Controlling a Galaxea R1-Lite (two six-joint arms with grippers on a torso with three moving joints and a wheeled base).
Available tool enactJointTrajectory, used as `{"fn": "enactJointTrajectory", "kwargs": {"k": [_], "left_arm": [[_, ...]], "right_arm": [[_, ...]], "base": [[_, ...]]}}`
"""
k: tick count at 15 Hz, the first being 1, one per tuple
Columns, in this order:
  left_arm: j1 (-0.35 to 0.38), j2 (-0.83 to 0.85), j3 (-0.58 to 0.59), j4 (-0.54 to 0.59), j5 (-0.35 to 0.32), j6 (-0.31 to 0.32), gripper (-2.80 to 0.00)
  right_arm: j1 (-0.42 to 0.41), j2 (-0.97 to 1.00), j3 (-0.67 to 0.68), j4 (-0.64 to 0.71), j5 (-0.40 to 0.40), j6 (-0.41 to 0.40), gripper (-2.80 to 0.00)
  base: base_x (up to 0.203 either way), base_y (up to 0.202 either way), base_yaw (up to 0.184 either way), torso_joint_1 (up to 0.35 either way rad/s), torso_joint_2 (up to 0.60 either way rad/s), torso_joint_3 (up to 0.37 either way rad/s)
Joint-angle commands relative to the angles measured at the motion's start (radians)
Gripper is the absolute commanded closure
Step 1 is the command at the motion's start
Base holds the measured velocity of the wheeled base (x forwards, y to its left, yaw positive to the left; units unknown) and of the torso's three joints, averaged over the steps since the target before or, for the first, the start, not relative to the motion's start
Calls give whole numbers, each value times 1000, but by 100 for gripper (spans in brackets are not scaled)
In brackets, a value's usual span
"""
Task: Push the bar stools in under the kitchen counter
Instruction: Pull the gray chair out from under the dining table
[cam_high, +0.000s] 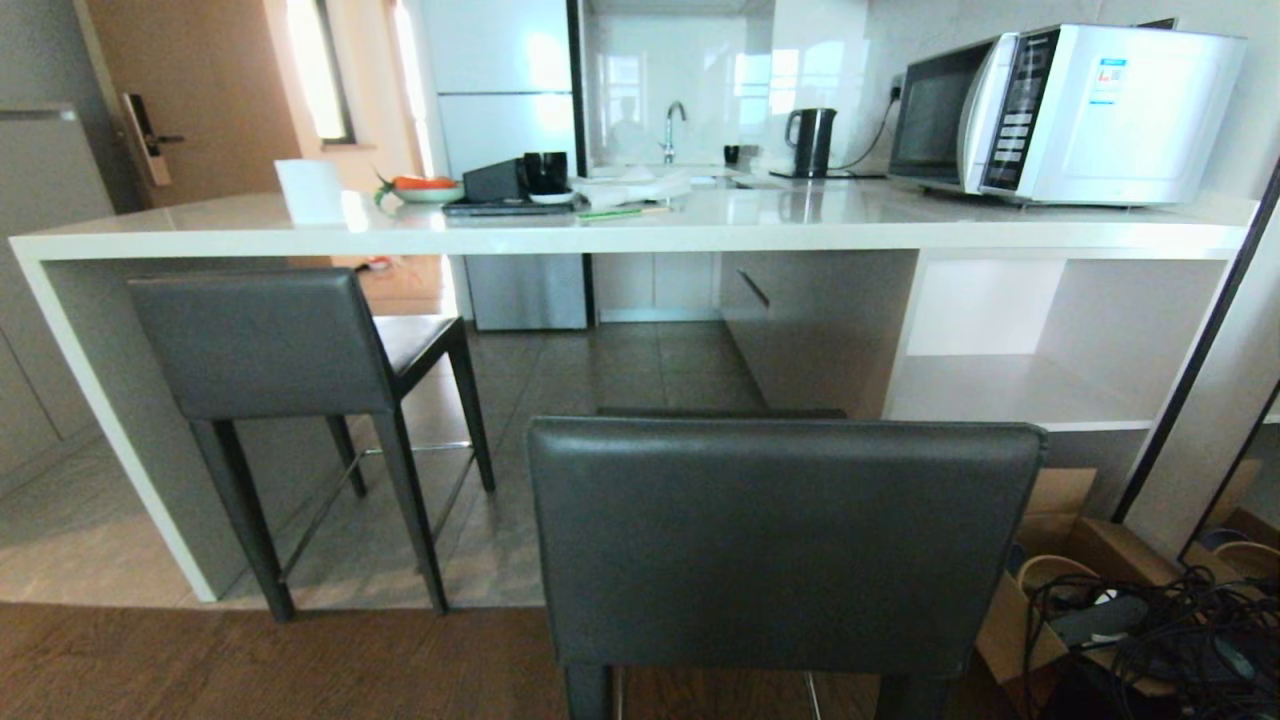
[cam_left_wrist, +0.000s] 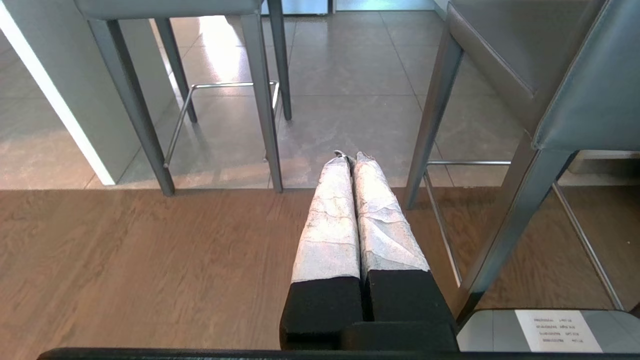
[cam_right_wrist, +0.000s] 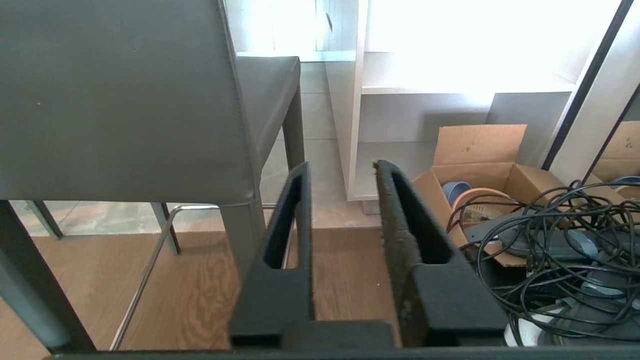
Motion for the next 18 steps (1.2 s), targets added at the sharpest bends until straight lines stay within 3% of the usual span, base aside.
{"fn": "enactJointTrajectory", "kwargs": {"k": [1,6,10,18], "left_arm": [[-1,-2,0,1,0,1,0],[1,-2,0,1,0,2,0],[1,-2,0,1,0,1,0],[-1,-2,0,1,0,2,0]], "right_arm": [[0,1,8,-1,0,0,0],[0,1,6,-1,0,2,0],[0,1,6,1,0,2,0],[0,1,6,2,0,3,0]], "base": [[0,0,0,0,0,0],[0,0,0,0,0,0],[-136,0,-3,1,2,2],[0,25,0,0,1,2]]}}
